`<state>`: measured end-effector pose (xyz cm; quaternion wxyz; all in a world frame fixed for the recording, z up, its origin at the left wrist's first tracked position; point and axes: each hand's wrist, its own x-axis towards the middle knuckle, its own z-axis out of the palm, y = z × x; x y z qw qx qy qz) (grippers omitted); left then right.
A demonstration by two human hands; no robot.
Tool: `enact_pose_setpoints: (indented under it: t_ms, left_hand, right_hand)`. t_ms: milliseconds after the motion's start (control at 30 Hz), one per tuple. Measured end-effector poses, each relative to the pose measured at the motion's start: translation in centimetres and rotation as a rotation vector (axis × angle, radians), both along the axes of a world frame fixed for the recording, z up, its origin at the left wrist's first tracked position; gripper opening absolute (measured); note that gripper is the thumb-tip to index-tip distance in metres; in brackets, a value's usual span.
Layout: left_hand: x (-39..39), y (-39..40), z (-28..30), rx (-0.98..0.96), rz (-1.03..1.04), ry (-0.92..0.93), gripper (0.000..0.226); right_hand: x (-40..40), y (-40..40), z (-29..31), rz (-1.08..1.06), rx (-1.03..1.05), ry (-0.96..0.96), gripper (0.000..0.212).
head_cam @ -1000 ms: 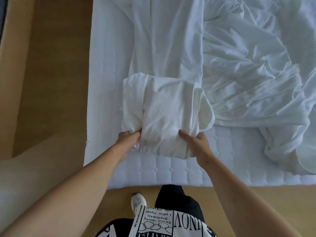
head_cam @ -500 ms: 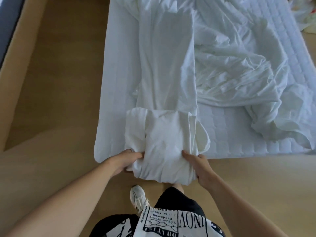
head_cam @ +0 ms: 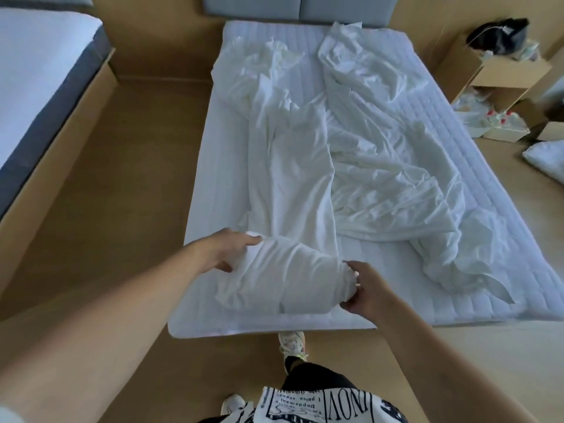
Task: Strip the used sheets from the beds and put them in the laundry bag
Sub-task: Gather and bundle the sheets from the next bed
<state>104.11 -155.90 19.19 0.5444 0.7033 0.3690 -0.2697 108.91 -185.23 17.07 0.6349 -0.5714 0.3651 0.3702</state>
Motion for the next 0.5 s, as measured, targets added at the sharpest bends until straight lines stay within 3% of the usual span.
enact_pose_setpoints:
  t_ms: [100,200,333,433,500]
  left_hand:
    - [3.1,-0.2,-0.1,0.008,0.106,-0.195,0.067]
    - [5.3,-1.2,-1.0,0.024,0.009,-0.245,0.064]
    - [7.3,-3.3,-5.2,0.209,-0.402,-0.096,0.075]
    - [8.4,-4.5,-8.9,0.288,-0.529,0.014,0.08]
    - [9.2,-5.0,-10.7,0.313,-0.571,0.054,0.085]
  right_hand:
    - [3.9,0.6,0.1,-0.147,0.213,-0.137,0.053]
    - [7.9,2.1,0.4,-0.193,0.253,-0.242,0.057]
    - [9.3,3.8,-1.1,0.325,-0.143,-0.549,0.066]
    - [8.7,3.9,-5.2,0.957,-0.535,-0.84,0.066]
    - [8.4,3.9,-7.7,1.338,-0.662,-0.955,0.064]
